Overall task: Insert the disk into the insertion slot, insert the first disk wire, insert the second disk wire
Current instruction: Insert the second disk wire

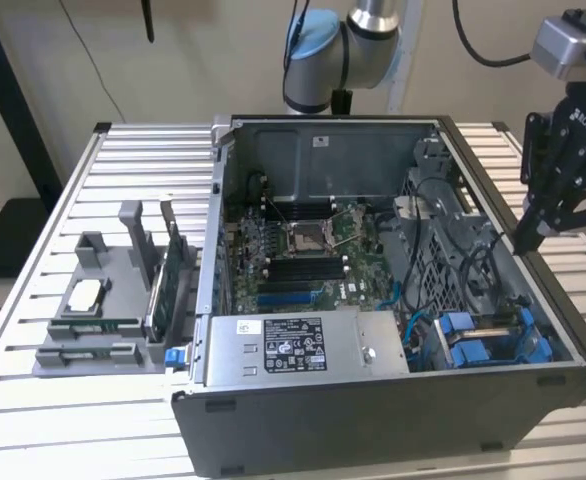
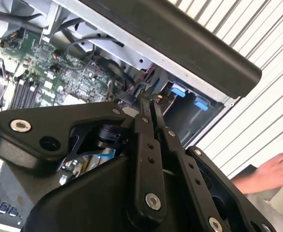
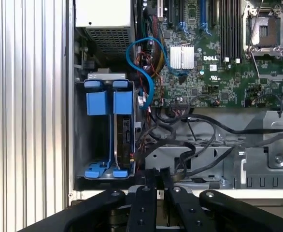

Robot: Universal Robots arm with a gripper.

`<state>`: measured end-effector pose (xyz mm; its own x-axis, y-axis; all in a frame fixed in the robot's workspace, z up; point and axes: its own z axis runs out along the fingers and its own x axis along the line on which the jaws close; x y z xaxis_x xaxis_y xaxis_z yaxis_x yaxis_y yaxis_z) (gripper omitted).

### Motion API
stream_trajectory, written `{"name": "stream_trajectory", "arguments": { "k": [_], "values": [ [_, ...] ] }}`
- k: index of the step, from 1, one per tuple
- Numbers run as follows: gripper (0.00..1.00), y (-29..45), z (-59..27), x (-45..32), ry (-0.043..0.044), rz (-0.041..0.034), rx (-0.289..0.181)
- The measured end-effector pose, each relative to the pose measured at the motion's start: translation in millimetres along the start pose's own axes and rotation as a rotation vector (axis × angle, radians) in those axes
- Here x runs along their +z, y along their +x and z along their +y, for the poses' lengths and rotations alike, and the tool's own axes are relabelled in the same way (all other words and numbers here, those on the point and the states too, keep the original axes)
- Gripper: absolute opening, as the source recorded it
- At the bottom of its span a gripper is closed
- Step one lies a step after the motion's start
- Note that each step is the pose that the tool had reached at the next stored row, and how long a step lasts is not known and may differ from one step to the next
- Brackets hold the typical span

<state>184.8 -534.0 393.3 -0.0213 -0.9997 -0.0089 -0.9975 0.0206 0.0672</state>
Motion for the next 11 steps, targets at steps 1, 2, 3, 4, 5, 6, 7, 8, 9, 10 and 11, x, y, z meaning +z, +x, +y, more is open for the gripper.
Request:
{"name": "stream_trajectory", "arguments": {
  "k": [1, 2, 3, 4, 5, 6, 7, 8, 9, 10, 11],
  "values": [
    [0.16, 0.1, 3.3, 0.0, 0.0000, -0.0004, 0.000],
    [0.16, 0.1, 6.8, 0.2, 0.0001, -0.0004, 0.000],
    [0.16, 0.2, 10.4, 0.3, 0.0001, -0.0006, 0.000],
    [0.16, 0.3, 13.9, 0.4, 0.0002, -0.0007, 0.000],
    [0.16, 0.4, 17.3, 0.6, 0.0002, -0.0008, 0.000],
    [0.16, 0.5, 20.6, 0.7, 0.0003, -0.0008, 0.000],
    [0.16, 0.7, 23.9, 0.9, 0.0004, -0.0008, 0.000],
    [0.16, 0.9, 27.0, 1.0, 0.0005, -0.0009, 0.000],
    [0.16, 1.3, 30.1, 1.2, 0.0009, -0.0010, 0.000],
    [0.16, 1.9, 33.3, 1.4, 0.0014, -0.0010, 0.000],
    [0.16, 2.8, 36.0, 1.6, 0.0019, -0.0011, 0.000]
  ]
}}
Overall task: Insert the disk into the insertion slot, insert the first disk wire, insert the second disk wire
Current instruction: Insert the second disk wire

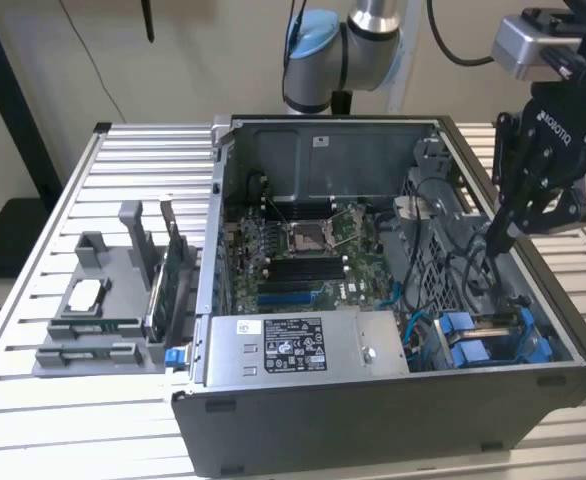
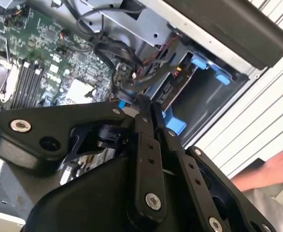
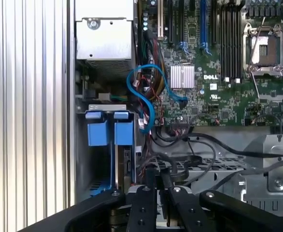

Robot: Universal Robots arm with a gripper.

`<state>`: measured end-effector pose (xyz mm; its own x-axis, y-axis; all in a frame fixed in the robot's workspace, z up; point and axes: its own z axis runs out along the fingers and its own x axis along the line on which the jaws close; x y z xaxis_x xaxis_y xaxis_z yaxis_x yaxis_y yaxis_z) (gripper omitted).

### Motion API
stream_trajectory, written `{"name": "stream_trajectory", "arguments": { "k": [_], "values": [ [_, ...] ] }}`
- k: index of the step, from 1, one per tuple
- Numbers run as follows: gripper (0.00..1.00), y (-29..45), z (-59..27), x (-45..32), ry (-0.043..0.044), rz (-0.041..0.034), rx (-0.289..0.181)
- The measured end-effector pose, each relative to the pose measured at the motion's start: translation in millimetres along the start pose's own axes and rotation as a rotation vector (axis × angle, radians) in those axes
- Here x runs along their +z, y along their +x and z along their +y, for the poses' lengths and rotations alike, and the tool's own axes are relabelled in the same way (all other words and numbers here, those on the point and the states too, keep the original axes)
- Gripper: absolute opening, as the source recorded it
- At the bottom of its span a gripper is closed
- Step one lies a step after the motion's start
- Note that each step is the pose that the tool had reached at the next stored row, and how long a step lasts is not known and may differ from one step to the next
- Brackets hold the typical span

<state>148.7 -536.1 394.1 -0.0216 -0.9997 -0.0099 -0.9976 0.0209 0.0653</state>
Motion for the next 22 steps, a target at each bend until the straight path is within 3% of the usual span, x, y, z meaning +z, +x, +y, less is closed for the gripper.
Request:
{"name": "stream_trajectory", "arguments": {
  "k": [4, 17, 22],
  "values": [
    [0.16, 6.0, 4.1, 0.2, 0.0016, -0.0002, 0.000],
    [0.16, 38.5, 3.9, 2.2, 0.0018, 0.0000, -0.003],
    [0.16, 47.0, 4.1, 2.9, 0.0018, 0.0002, -0.005]
  ]
}}
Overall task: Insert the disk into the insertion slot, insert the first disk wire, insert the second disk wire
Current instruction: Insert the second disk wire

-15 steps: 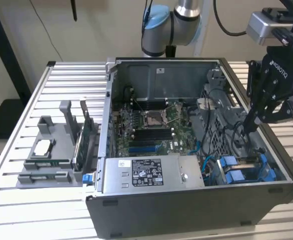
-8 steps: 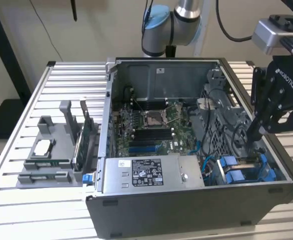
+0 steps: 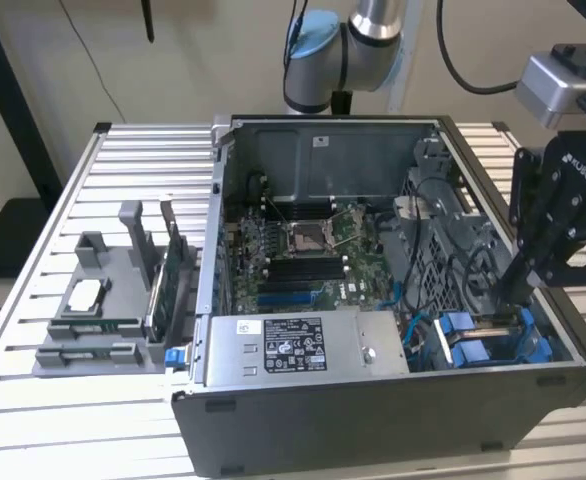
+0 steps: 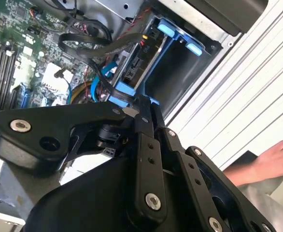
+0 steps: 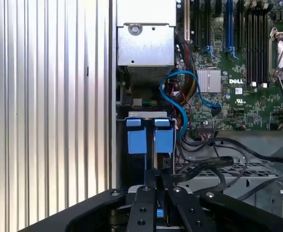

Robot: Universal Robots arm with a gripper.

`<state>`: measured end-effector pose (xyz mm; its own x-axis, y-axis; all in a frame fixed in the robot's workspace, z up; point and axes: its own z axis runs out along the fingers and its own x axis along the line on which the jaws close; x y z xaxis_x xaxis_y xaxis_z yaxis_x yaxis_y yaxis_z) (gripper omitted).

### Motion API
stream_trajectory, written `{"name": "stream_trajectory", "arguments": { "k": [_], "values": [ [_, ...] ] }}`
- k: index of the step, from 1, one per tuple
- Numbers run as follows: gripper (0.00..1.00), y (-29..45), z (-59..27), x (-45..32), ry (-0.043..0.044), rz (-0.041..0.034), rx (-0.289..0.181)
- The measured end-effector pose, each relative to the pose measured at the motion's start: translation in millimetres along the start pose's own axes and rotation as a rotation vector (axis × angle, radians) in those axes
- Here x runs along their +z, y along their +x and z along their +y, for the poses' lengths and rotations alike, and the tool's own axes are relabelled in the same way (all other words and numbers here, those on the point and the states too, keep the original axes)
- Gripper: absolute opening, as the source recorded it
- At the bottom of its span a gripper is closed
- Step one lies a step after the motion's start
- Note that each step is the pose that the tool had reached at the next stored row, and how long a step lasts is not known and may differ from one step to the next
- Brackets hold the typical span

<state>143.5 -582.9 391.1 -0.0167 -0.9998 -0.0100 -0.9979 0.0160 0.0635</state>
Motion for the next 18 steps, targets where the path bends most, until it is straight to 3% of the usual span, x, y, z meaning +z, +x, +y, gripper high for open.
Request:
{"name": "stream_trajectory", "arguments": {
  "k": [7, 15, 16, 18],
  "values": [
    [0.16, 0.2, 0.0, 0.1, 0.0001, -0.0003, -0.001],
    [0.16, 0.7, -0.5, 11.6, 0.0028, -0.0124, -0.002],
    [0.16, 0.8, -0.3, 12.7, 0.0038, -0.0163, -0.002],
    [0.16, 0.8, 0.1, 13.6, 0.0046, -0.0411, -0.004]
  ]
}}
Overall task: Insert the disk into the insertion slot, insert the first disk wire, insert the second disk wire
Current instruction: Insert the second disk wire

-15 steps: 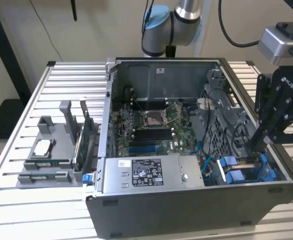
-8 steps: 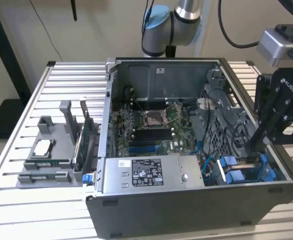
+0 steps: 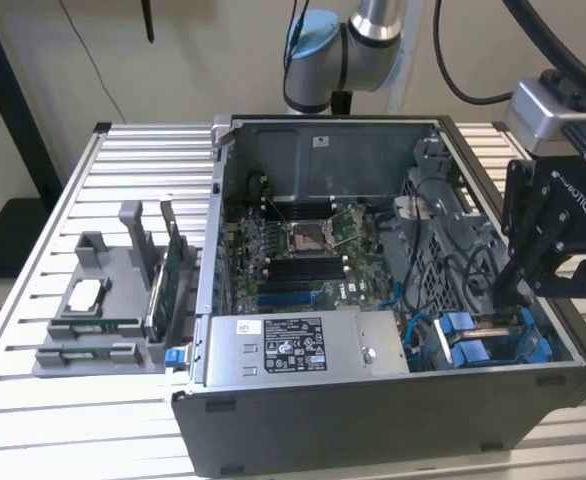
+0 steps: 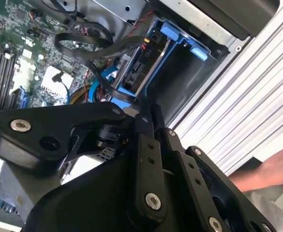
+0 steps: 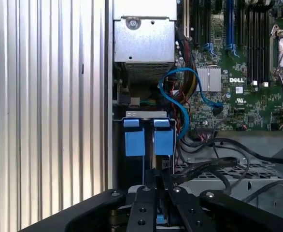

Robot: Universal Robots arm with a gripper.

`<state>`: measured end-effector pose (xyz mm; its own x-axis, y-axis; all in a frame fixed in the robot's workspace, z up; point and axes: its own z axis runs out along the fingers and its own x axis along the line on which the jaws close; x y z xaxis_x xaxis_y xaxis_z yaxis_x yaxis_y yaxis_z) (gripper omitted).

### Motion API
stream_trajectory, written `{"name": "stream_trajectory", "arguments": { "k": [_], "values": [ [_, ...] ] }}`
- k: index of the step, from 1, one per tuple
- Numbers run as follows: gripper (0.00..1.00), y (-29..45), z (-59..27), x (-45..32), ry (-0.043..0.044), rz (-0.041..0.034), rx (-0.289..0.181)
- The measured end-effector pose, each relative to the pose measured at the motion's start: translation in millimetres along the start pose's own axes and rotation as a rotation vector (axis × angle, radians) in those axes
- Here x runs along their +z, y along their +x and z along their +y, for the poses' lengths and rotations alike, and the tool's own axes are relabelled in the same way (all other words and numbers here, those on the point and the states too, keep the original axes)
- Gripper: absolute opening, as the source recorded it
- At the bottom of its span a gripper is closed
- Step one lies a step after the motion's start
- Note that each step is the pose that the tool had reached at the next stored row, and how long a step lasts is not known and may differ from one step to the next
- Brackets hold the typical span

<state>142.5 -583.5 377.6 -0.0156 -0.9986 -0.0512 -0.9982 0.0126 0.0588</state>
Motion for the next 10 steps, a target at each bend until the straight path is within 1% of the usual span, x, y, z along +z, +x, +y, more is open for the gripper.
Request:
{"name": "stream_trajectory", "arguments": {
  "k": [2, 3, 4, 6, 7, 10],
  "values": [
    [0.16, 0.1, 0.5, 0.7, 0.0012, -0.0274, -0.002],
    [0.16, 0.2, 0.7, 1.2, 0.0026, -0.0383, -0.002],
    [0.16, 0.4, 0.9, 1.9, 0.0048, -0.0465, -0.003],
    [0.16, 1.5, 0.7, 3.9, 0.0102, -0.0538, -0.004],
    [0.16, 1.7, 0.7, 4.8, 0.0126, -0.0549, -0.004],
    [0.16, 2.3, 0.7, 5.2, 0.0134, -0.0558, -0.004]
  ]
}}
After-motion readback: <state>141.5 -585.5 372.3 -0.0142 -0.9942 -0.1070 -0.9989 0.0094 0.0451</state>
